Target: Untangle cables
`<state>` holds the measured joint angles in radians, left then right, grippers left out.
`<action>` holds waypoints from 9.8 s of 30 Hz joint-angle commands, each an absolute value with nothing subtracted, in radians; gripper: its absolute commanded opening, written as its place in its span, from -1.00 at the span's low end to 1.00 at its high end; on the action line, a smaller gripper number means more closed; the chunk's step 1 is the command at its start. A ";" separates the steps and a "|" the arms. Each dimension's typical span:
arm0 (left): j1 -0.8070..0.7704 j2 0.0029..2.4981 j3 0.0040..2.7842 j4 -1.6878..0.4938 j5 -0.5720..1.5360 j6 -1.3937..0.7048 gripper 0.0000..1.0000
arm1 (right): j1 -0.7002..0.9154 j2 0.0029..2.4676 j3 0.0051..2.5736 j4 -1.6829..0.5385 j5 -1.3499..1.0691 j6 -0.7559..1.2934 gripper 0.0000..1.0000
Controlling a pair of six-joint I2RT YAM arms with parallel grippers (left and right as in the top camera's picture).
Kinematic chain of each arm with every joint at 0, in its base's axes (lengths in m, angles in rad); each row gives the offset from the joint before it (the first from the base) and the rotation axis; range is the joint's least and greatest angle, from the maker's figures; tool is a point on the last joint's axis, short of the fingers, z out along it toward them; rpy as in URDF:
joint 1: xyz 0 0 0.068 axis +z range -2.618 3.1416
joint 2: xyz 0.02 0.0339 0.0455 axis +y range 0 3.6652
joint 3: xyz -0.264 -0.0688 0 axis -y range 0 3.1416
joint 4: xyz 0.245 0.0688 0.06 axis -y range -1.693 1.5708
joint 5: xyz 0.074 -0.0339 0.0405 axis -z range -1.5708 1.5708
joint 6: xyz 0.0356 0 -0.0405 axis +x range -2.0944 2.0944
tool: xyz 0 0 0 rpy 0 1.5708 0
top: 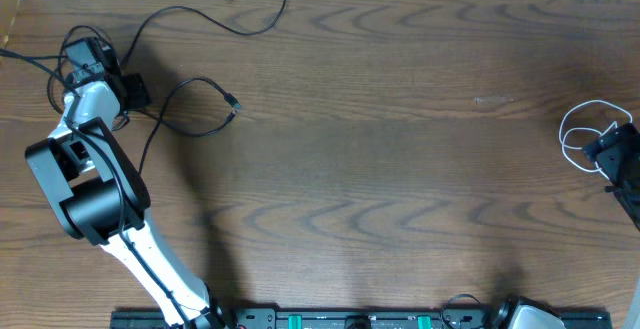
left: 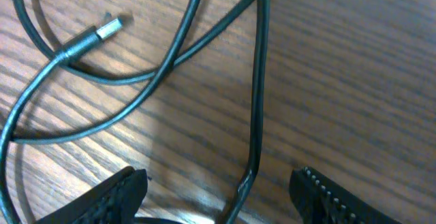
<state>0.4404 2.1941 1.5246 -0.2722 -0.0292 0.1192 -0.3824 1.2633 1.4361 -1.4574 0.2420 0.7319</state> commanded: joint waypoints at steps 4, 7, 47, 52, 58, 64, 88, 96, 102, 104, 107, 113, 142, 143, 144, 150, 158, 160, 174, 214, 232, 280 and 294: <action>0.443 2.231 1.530 -0.253 -0.034 0.139 0.36 | -0.387 1.262 1.437 -1.459 0.252 0.747 0.98; 0.443 2.256 1.530 -0.245 -0.034 0.154 0.36 | -0.387 1.262 1.437 -1.459 0.252 0.747 0.98; 0.437 2.133 1.770 -0.186 0.064 0.120 0.58 | -0.387 1.262 1.437 -1.459 0.252 0.747 0.98; 0.437 2.132 1.770 -0.228 0.059 0.118 0.97 | -0.387 1.262 1.437 -1.459 0.252 0.747 0.98; 0.432 2.098 1.770 -0.334 0.059 0.118 0.99 | -0.387 1.262 1.437 -1.459 0.252 0.747 0.98; 0.433 2.014 1.770 -0.478 0.059 0.009 0.99 | -0.387 1.262 1.437 -1.459 0.252 0.747 0.99; 0.682 2.020 1.602 -0.935 -0.323 -0.234 0.91 | -0.387 1.262 1.437 -1.459 0.252 0.747 0.98; 0.821 2.020 1.525 -0.860 -0.155 -0.177 0.91 | -0.387 1.262 1.437 -1.459 0.252 0.747 0.98; 0.896 2.020 1.520 -0.835 0.127 0.008 0.74 | -0.387 1.262 1.437 -1.459 0.252 0.747 0.99; 0.908 2.020 1.516 -0.831 0.127 0.007 0.73 | -0.387 1.262 1.437 -1.459 0.252 0.747 0.98; 0.922 2.020 1.501 -0.821 0.126 0.008 0.72 | -0.387 1.262 1.437 -1.459 0.252 0.747 0.98; 0.935 2.020 1.459 -0.779 0.115 0.007 0.50 | -0.387 1.262 1.437 -1.459 0.252 0.747 0.98; 0.935 2.065 1.326 -0.619 0.075 0.003 0.13 | -0.387 1.262 1.437 -1.459 0.252 0.747 0.99; 0.935 2.077 1.326 -0.619 0.075 0.003 0.12 | -0.387 1.262 1.437 -1.459 0.252 0.747 0.98; 0.935 2.088 1.326 -0.619 0.075 0.003 0.11 | -0.387 1.262 1.437 -1.459 0.252 0.747 0.99; 0.935 2.111 1.326 -0.601 0.074 0.004 -0.31 | -0.387 1.262 1.437 -1.459 0.252 0.747 0.98; 0.923 2.110 1.326 -0.537 0.079 0.004 -0.85 | -0.387 1.262 1.437 -1.459 0.252 0.747 0.99; 0.907 2.110 1.333 -0.505 0.079 0.004 -0.84 | -0.387 1.262 1.437 -1.459 0.252 0.747 0.99; 0.774 2.110 1.531 -0.450 -0.182 0.086 -0.85 | -0.387 1.262 1.437 -1.459 0.252 0.747 0.98; -0.247 1.570 1.507 -0.843 0.269 -0.351 0.92 | -0.387 1.262 1.437 -1.459 0.252 0.747 0.98; -0.652 1.570 1.500 -0.982 -0.057 -0.336 0.98 | -0.387 1.262 1.437 -1.459 0.252 0.747 0.99; -0.389 1.570 1.496 -1.245 -0.038 -0.428 0.96 | -0.229 1.261 1.435 -1.680 -0.416 0.591 0.98; -0.389 1.570 1.496 -1.245 -0.038 -0.428 0.96 | -0.199 1.261 1.435 -1.518 -0.382 0.603 0.98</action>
<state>-0.3935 1.5688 1.5105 -1.2415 -0.0322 -0.4198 -0.2043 1.2633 1.4361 -1.5345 -0.3885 0.6163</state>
